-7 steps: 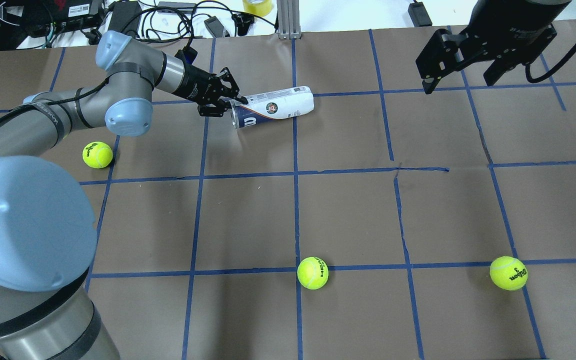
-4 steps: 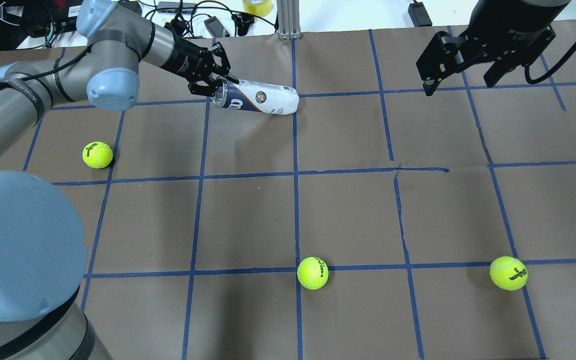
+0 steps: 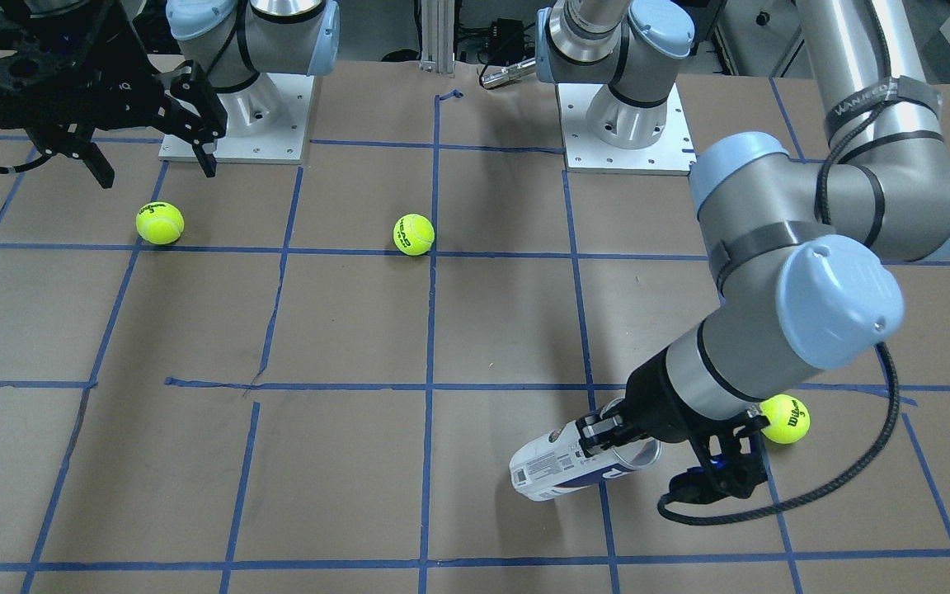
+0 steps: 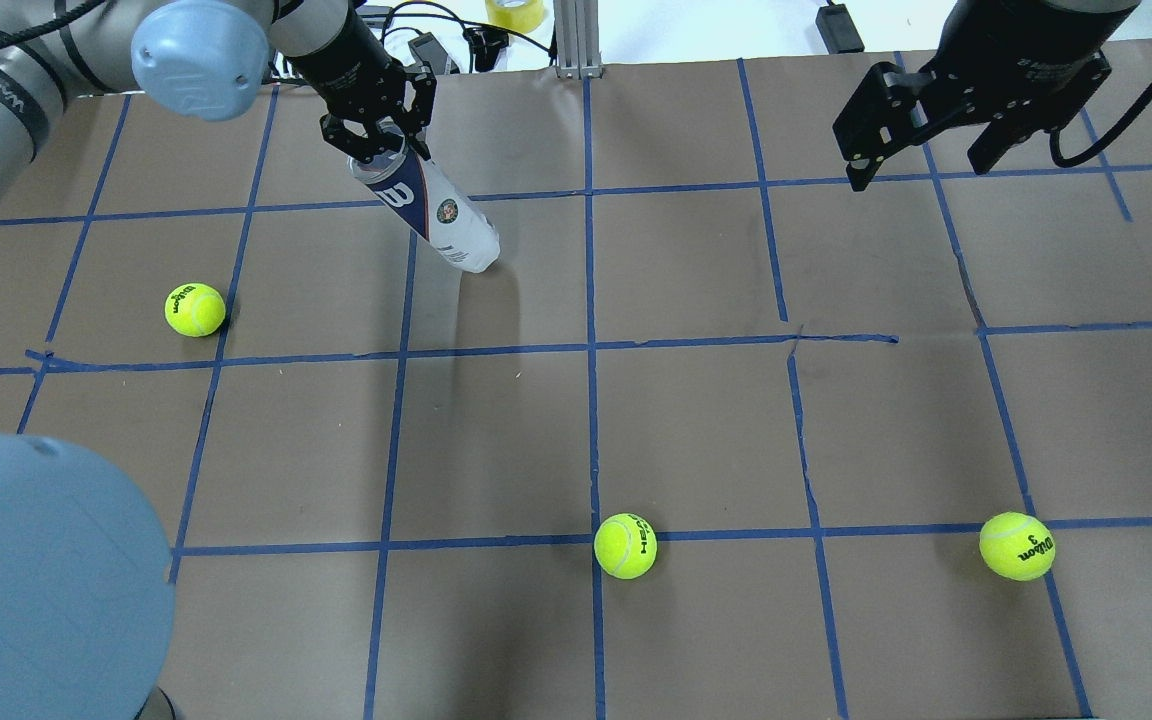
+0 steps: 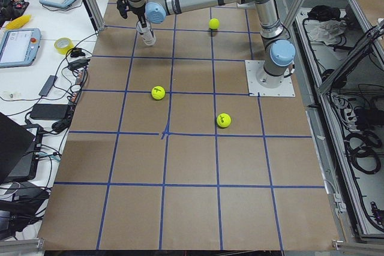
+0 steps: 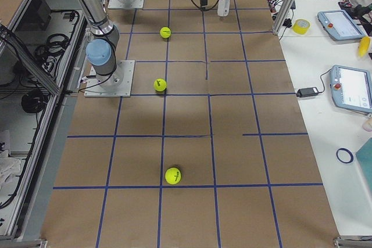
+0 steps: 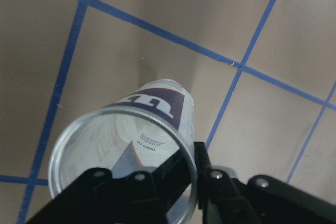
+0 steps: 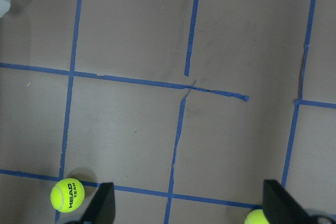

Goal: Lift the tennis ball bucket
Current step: 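Lift and rotate the can upright with the left gripper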

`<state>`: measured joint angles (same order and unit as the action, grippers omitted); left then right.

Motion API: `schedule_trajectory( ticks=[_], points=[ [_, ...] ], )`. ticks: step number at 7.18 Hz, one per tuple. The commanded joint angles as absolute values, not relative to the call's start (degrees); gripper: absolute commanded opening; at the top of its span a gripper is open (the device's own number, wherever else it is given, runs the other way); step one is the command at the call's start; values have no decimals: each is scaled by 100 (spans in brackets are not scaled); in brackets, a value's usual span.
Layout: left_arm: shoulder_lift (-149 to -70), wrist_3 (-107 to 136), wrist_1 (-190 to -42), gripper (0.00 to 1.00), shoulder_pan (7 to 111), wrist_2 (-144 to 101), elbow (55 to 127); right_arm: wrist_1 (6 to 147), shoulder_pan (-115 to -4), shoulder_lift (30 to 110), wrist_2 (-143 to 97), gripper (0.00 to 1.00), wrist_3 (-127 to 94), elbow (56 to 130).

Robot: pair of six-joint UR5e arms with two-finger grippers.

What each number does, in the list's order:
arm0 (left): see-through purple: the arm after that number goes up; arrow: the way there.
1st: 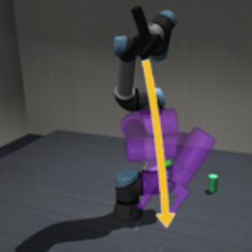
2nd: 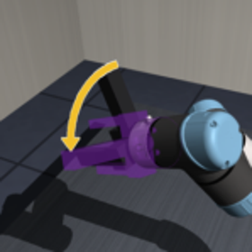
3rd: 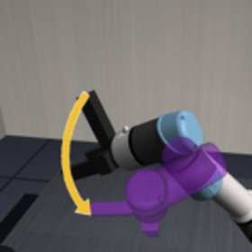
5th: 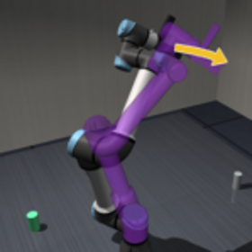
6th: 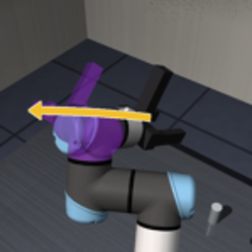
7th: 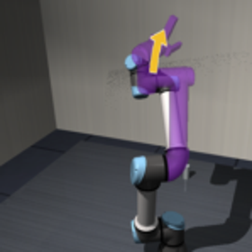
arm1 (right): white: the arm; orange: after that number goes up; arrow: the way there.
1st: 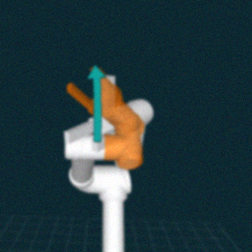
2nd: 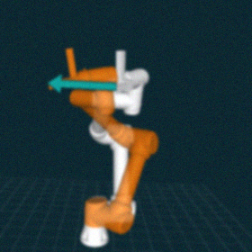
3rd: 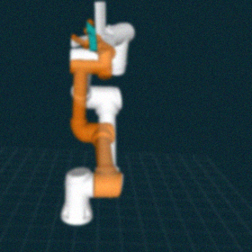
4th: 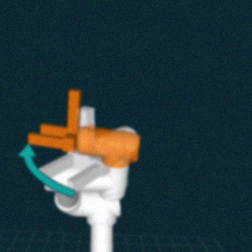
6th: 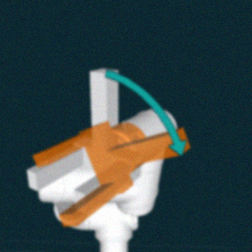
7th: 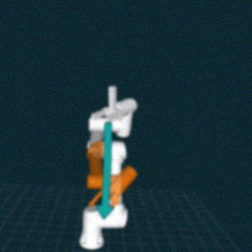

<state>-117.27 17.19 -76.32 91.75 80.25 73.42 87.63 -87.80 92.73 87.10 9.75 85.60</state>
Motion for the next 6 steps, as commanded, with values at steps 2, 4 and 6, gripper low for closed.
schedule_trajectory(
  ticks=[2, 4, 6],
  points=[
    [-11733, 1608, -7279, 0, 9885, 9060, 7321, 8754, -8789, 9272, 8710, 100, 976, 8561],
    [-11856, 1600, -7110, 0, 10002, 9193, 7356, 8728, -8780, 9272, 8710, 100, 976, 8561],
    [-11883, 1634, -7145, 10, 10020, 9132, 7453, 8710, -8780, 9272, 8710, 100, 976, 8561]
  ],
)
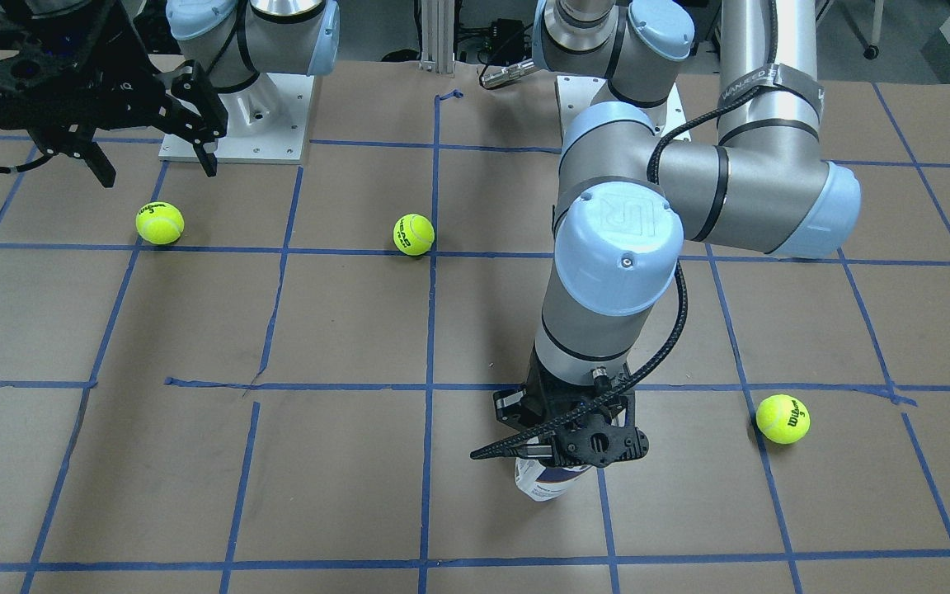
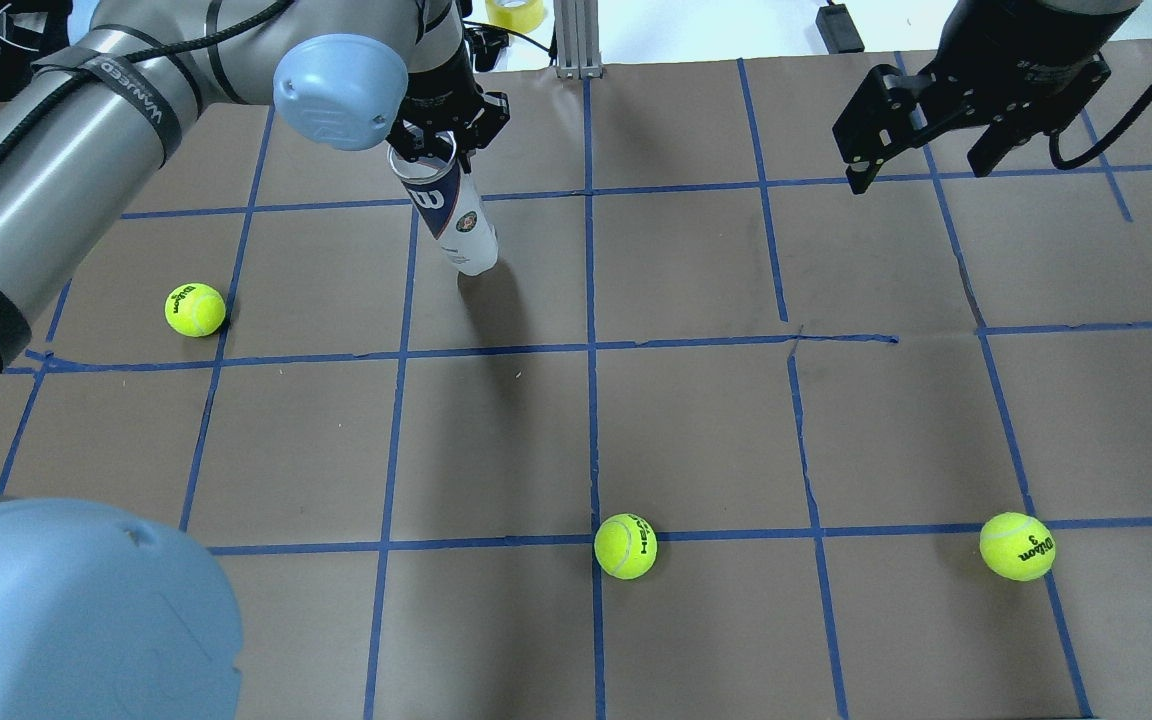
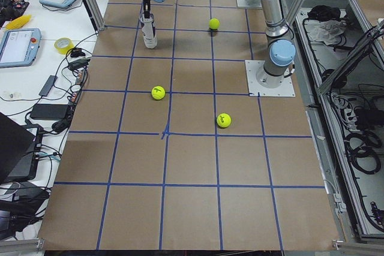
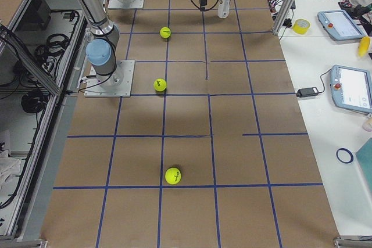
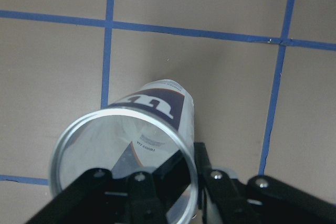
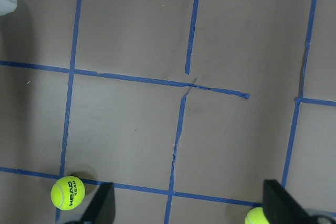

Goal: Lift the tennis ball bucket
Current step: 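Lift and rotate the can upright with the left gripper, then set the can upright on the table and open the left gripper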

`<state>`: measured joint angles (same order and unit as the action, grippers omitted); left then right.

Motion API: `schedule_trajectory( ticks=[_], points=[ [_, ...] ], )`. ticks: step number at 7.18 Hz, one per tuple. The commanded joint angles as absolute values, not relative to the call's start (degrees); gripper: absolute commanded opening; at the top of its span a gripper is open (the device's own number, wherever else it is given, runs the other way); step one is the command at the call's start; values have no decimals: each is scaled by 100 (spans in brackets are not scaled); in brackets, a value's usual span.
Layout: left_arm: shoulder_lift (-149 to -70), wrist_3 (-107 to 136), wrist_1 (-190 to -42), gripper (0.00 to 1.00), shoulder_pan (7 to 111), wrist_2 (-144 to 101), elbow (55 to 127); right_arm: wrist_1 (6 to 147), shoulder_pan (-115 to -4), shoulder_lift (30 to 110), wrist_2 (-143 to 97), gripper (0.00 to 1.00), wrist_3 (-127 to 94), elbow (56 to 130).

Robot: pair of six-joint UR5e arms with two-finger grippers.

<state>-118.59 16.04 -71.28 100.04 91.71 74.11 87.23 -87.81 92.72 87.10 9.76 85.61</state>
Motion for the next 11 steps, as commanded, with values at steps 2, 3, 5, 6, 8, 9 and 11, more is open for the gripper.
schedule_trajectory(
  ticks=[2, 3, 5, 6, 8, 9, 11],
  points=[
    [-11900, 1626, -7181, 28, 10020, 8991, 7462, 8693, -8780, 9272, 8710, 100, 976, 8561],
    [-11900, 1643, -7181, 63, 10020, 8983, 7462, 8684, -8780, 9272, 8710, 100, 976, 8569],
    [-11796, 1679, -7189, 100, 10046, 8930, 7427, 8675, -8780, 9272, 8710, 100, 984, 8578],
    [-11647, 1679, -7250, 100, 10055, 8817, 7401, 8710, -8780, 9272, 8710, 100, 976, 8596],
    [-11305, 1661, -7792, 100, 10072, 8798, 7252, 8684, -8780, 9272, 8710, 100, 976, 8596],
    [-11033, 1539, -8335, 100, 10029, 8824, 7094, 8684, -8780, 9272, 8710, 100, 976, 8596],
    [-10514, 513, -8900, 100, 9819, 8903, 7171, 8675, -8789, 9299, 8719, 100, 958, 8596]
  ],
)
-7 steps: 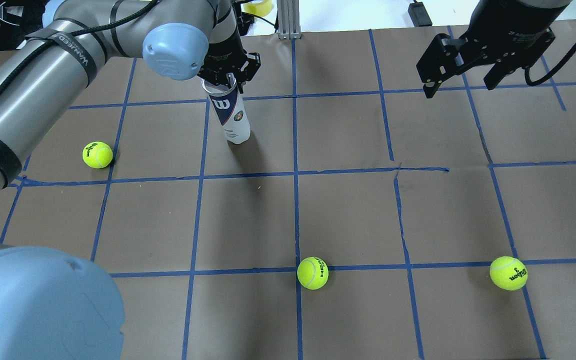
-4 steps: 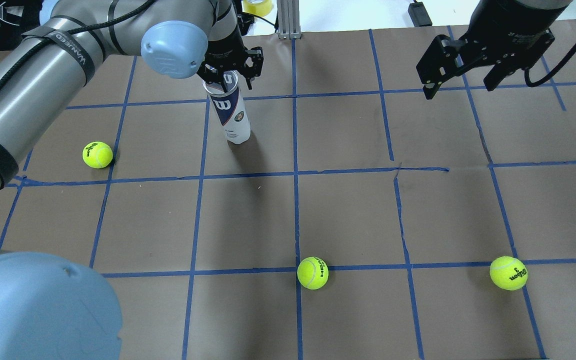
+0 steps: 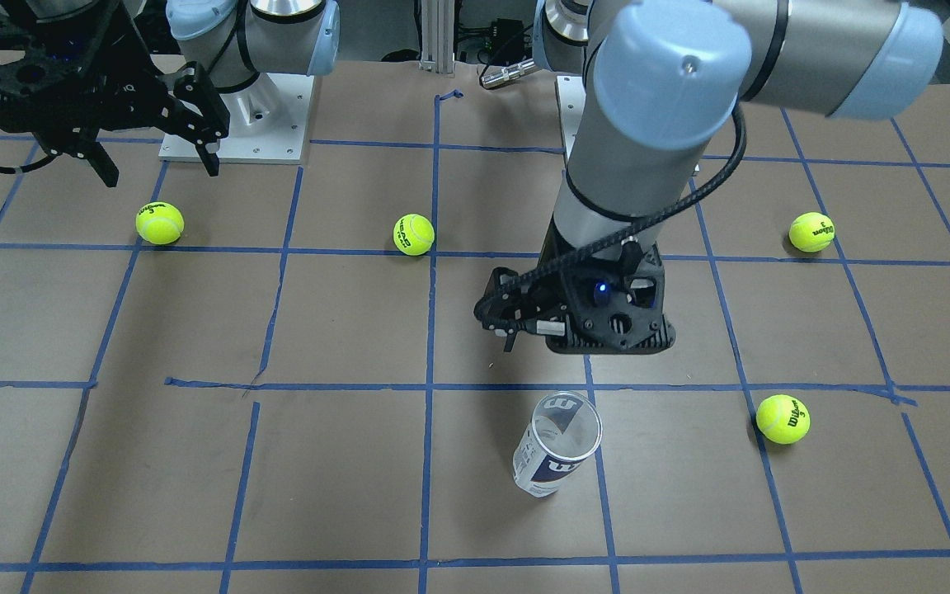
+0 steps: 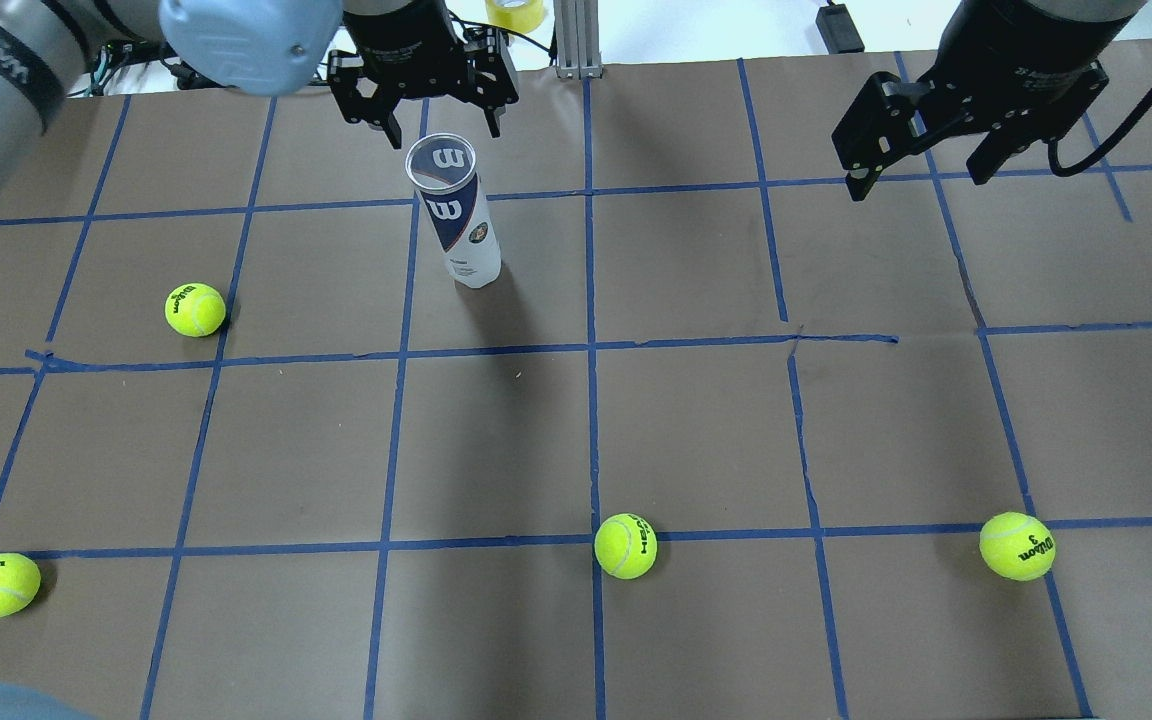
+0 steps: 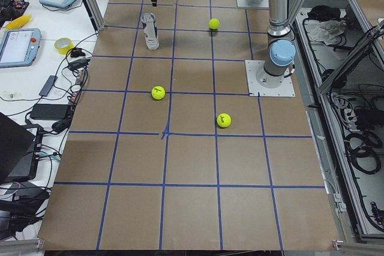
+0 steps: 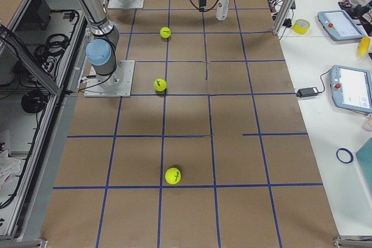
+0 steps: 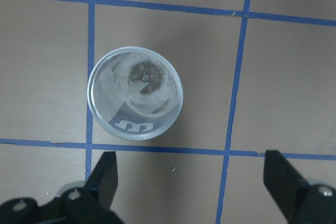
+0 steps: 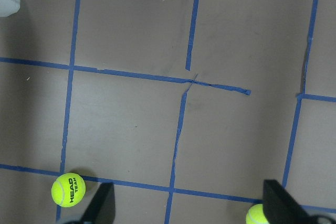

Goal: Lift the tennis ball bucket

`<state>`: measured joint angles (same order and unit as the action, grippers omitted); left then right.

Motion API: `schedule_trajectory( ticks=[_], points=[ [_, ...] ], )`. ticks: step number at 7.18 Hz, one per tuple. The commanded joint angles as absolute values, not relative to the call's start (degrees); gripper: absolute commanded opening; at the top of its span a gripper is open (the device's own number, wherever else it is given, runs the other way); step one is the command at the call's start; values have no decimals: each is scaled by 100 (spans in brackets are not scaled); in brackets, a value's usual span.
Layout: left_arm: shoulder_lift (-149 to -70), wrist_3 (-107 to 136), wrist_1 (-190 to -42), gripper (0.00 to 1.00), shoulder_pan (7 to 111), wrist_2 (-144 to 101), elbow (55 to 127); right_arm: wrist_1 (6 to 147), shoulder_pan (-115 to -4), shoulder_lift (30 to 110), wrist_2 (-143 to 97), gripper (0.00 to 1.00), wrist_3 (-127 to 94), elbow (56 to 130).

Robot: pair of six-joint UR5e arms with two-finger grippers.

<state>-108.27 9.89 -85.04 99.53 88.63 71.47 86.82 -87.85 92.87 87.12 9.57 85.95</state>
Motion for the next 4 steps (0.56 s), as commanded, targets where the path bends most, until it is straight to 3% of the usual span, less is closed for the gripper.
schedule_trajectory(
  ticks=[1, 4],
  points=[
    [-10225, 223, -9208, 100, 9478, 8886, 7233, 8675, -8789, 9290, 8710, 100, 958, 8596],
    [-9398, -430, -9299, 100, 8852, 8886, 8180, 8666, -8780, 9281, 8710, 100, 976, 8596]
  ],
)
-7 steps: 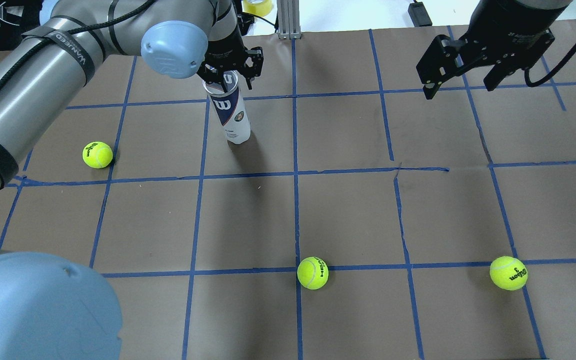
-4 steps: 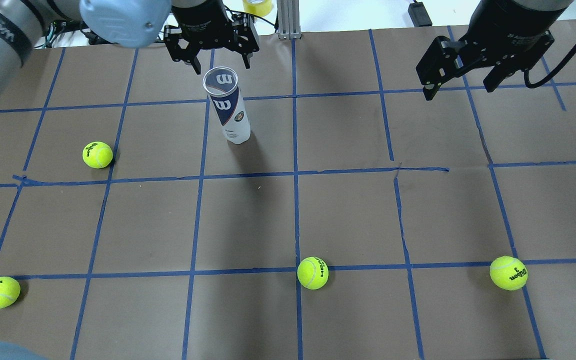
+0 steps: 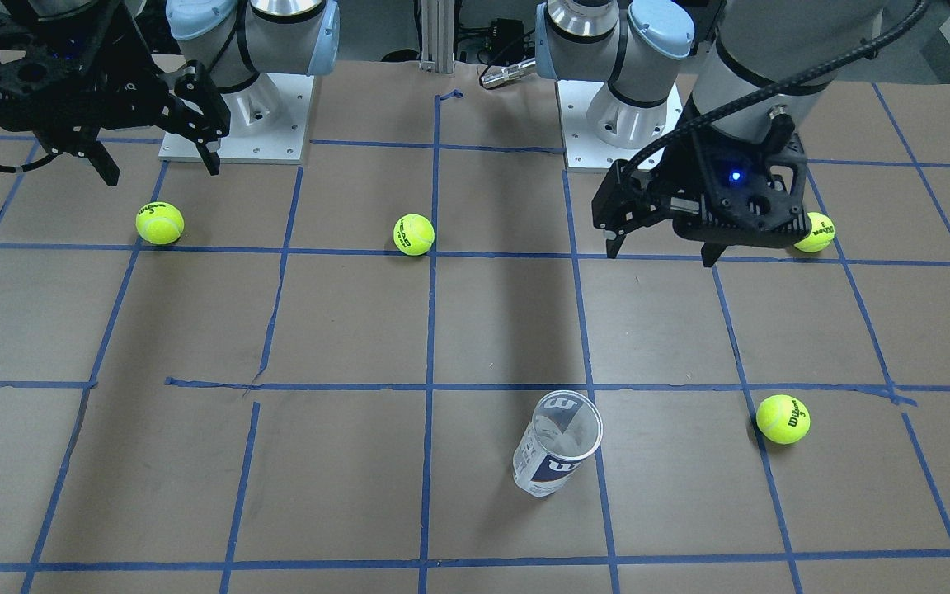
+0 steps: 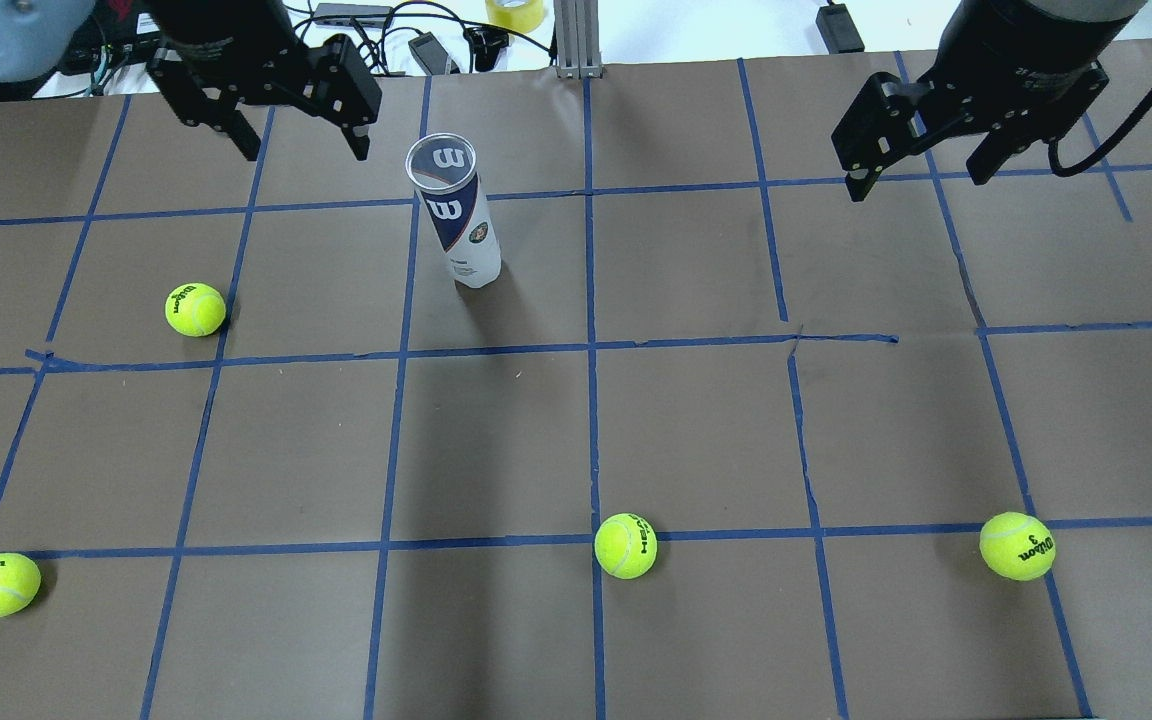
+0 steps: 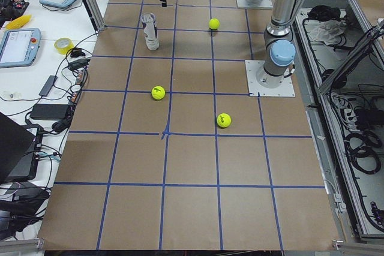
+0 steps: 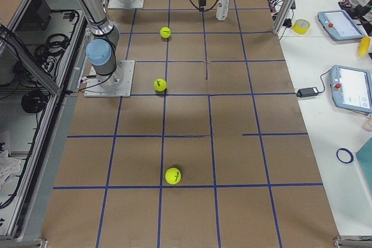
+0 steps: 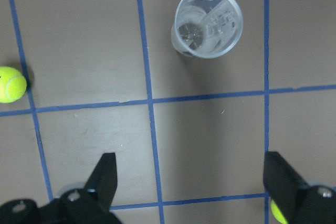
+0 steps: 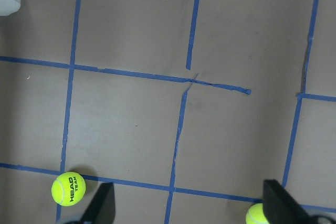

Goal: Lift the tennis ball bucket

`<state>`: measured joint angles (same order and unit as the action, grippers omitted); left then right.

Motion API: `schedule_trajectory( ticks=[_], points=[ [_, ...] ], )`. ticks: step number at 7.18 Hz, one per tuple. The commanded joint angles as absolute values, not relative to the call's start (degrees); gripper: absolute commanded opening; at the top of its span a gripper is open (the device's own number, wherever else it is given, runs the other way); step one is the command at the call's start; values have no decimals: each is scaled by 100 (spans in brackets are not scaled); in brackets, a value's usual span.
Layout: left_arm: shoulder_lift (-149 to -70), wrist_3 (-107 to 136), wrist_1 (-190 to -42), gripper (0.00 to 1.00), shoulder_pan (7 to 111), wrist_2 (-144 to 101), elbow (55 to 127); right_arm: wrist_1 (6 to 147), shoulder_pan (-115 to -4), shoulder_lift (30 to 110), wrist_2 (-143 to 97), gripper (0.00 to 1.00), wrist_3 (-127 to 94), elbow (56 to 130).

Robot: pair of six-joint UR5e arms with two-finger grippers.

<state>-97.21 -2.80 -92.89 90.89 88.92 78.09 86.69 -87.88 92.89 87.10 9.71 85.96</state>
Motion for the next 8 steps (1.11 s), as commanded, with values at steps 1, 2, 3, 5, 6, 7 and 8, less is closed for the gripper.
schedule_trajectory(
  ticks=[1, 2, 3, 5, 6, 7, 8],
  points=[
    [-9291, -448, -9299, 100, 8659, 8868, 8252, 8666, -8780, 9281, 8710, 100, 976, 8596],
    [-9264, -457, -9316, 100, 8588, 8894, 8270, 8666, -8780, 9281, 8710, 100, 984, 8596],
    [-9246, -466, -9308, 100, 8587, 8877, 8331, 8666, -8780, 9281, 8710, 100, 984, 8604],
    [-9229, -466, -9299, 100, 8578, 8877, 8341, 8666, -8798, 9281, 8710, 100, 976, 8604],
    [-9229, -466, -9221, 100, 8517, 8833, 8332, 8666, -8789, 9281, 8710, 100, 976, 8604],
    [-9289, -466, -9054, 100, 8525, 8850, 8410, 8666, -8789, 9273, 8710, 100, 976, 8596],
    [-9281, -466, -9053, 100, 8525, 8859, 8446, 8675, -8789, 9272, 8701, 100, 976, 8604]
  ],
)
